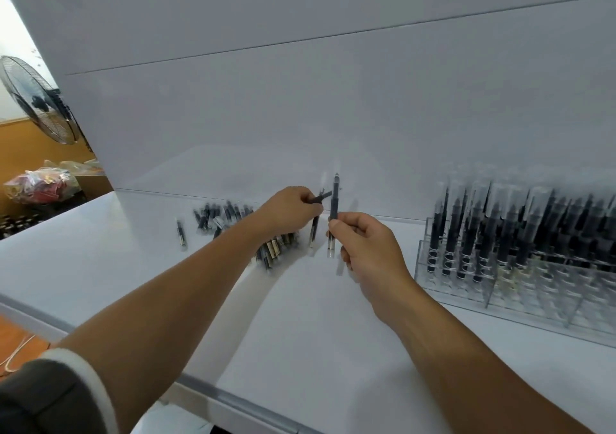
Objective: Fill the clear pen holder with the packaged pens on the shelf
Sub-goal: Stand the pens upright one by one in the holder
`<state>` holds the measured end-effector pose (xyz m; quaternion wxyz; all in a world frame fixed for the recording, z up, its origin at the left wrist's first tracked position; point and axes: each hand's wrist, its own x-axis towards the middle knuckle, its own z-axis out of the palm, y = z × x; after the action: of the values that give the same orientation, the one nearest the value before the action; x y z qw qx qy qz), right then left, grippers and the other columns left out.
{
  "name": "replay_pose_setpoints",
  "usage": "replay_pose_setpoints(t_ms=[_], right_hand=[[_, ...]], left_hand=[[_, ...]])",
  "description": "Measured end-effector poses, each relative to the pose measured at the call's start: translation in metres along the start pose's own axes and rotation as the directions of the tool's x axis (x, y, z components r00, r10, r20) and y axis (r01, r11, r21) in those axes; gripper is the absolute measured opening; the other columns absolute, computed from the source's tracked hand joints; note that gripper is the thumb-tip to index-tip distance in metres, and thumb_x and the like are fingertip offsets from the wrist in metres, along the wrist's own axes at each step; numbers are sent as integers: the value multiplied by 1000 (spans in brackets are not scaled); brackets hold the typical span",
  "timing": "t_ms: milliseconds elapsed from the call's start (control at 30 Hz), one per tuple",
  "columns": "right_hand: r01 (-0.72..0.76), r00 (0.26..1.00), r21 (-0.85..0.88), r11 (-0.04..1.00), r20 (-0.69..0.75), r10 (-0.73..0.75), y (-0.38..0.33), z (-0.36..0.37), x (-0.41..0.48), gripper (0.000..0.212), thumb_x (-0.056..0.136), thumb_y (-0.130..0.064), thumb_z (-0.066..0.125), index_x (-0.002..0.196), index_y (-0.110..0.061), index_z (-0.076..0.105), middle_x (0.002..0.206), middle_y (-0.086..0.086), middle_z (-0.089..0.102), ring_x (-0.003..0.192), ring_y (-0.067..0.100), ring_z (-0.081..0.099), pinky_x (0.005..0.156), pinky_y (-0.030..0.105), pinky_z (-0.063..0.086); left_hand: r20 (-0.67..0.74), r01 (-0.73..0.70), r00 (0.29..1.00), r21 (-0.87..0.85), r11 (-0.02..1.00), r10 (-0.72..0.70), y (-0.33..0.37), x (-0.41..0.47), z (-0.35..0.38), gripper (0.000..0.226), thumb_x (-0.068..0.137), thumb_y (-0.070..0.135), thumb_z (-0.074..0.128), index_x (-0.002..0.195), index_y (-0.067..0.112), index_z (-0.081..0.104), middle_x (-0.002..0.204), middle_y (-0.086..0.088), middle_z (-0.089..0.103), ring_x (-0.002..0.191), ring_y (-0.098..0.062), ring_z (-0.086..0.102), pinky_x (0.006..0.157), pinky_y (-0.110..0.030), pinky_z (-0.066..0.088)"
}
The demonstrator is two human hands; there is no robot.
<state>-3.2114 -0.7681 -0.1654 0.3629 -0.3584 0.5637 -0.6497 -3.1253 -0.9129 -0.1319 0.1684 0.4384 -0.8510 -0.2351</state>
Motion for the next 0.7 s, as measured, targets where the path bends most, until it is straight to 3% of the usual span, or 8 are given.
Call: replay_pose_setpoints(t_ms=[133, 300, 400, 500, 567, 700], right_hand=[[36, 999, -51, 998, -15, -37, -6, 2, -7, 12, 92, -24, 64, 103, -21, 66, 98, 6, 70, 46, 0, 45, 46, 18, 39], [167, 986, -95, 981, -7, -168, -26, 1, -24, 5, 90, -19, 66, 92, -22, 65, 83, -1, 68, 60, 5, 54, 59, 22, 46], [274, 962, -177, 945, 47, -270, -42, -18, -41, 6, 89, -19, 67, 90, -22, 63, 79, -4, 65, 63, 10, 54, 63, 27, 48], [337, 937, -293, 895, 9, -349, -50, -54, -59, 11, 87, -16, 70, 95, -18, 62, 73, -8, 63, 59, 9, 52, 62, 32, 49], [340, 925, -359, 870, -40, -378, -55, -82, -70, 17, 86, -14, 71, 98, -20, 60, 65, -12, 59, 56, 9, 47, 59, 29, 45], [312, 899, -411, 857, -165, -406, -71, -129, -86, 12, 90, -15, 68, 94, -24, 61, 72, 0, 70, 56, 10, 57, 57, 23, 46]], left_hand=[[-97, -130, 988, -119, 984, 119, -3, -28, -1, 17, 97, 32, 51, 86, 20, 54, 72, 3, 51, 64, -14, 46, 59, -27, 37], [-256, -231, 955, -329, 916, 148, 4, -63, 7, 11, 98, 29, 52, 91, 21, 56, 63, 17, 56, 63, -8, 49, 63, -27, 38], [-306, -294, 939, -483, 825, 155, 18, -82, 15, 9, 99, 23, 52, 95, 17, 57, 64, 17, 61, 55, 3, 50, 59, -22, 36], [-291, -357, 932, -625, 694, 217, 33, -95, 26, 9, 100, 22, 49, 97, 18, 57, 78, 8, 70, 49, -10, 41, 51, -23, 34], [-284, -380, 925, -693, 613, 252, 45, -100, 36, 10, 100, 21, 48, 99, 19, 58, 80, 4, 69, 51, -15, 34, 47, -23, 32], [-269, -428, 893, -754, 499, 360, 76, -106, 55, 12, 100, 18, 49, 100, 20, 60, 76, 3, 67, 52, -17, 32, 46, -21, 29]])
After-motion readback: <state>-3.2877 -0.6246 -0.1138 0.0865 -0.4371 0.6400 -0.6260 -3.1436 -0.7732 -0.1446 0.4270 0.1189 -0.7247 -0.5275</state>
